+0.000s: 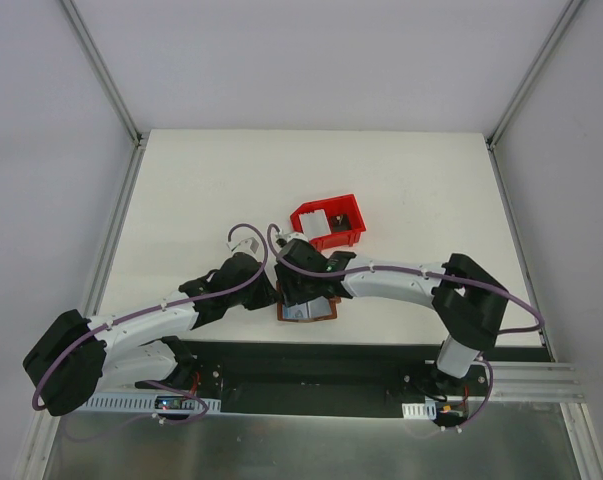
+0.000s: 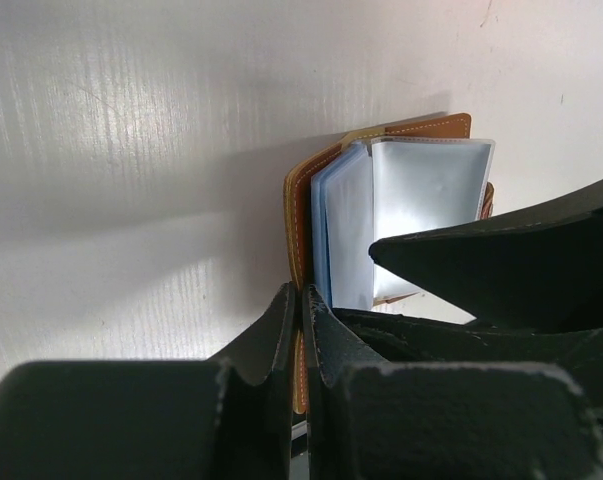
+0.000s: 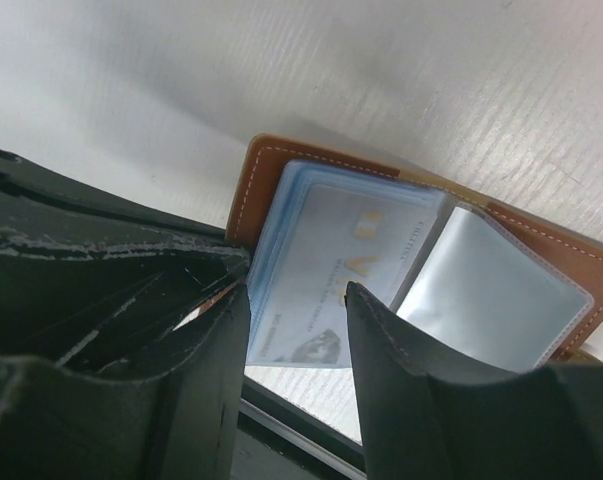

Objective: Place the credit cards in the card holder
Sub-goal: Turn over the card slot in the card holder.

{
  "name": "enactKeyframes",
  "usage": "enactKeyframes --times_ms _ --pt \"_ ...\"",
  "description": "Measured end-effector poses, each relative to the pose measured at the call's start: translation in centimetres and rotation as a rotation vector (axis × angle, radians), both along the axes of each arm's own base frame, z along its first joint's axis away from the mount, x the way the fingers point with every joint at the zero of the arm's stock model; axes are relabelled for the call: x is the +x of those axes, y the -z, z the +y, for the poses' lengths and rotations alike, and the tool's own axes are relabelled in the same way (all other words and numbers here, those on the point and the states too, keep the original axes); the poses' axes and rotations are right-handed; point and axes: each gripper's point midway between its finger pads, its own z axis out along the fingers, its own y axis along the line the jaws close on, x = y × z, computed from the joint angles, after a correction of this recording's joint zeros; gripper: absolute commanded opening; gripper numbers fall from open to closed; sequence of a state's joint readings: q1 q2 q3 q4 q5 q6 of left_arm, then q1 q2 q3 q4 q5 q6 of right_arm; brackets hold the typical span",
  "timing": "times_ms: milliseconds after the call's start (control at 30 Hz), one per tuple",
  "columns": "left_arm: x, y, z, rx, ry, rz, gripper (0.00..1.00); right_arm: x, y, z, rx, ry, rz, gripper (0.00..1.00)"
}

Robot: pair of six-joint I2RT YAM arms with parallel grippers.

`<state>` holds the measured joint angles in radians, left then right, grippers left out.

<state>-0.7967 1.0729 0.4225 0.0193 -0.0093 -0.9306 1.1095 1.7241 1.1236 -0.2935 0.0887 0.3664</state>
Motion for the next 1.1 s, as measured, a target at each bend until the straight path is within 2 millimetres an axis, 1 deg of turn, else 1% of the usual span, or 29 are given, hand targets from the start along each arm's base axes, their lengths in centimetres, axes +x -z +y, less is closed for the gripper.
enactKeyframes --times_ms 100,233,367,500,767,1100 --pt "0.0 0.0 0.0 0.001 0.0 0.001 0.0 -0.1 -0.1 -0.3 0.011 0.004 -0.005 0.46" --pt "0.0 0.1 0.0 0.0 0.0 0.001 0.0 0.0 -1.0 -0.9 0.037 0.02 -0.021 0.45" --pt "-0.1 0.2 0.1 0.002 0.0 0.002 0.0 0.4 -1.7 -0.8 0.06 0.037 -0.029 0.45" --pt "-0.1 0.1 0.1 0.001 0.0 0.001 0.0 0.6 -1.4 -0.9 0.061 0.046 -0.017 0.45" --pt "-0.1 -0.1 0.1 -0.004 0.0 -0.004 0.0 0.1 0.1 -0.9 0.037 0.033 0.022 0.45" --pt "-0.1 -0.1 0.1 -0.004 0.0 -0.004 0.0 0.0 0.1 -0.6 0.047 0.028 0.028 0.46"
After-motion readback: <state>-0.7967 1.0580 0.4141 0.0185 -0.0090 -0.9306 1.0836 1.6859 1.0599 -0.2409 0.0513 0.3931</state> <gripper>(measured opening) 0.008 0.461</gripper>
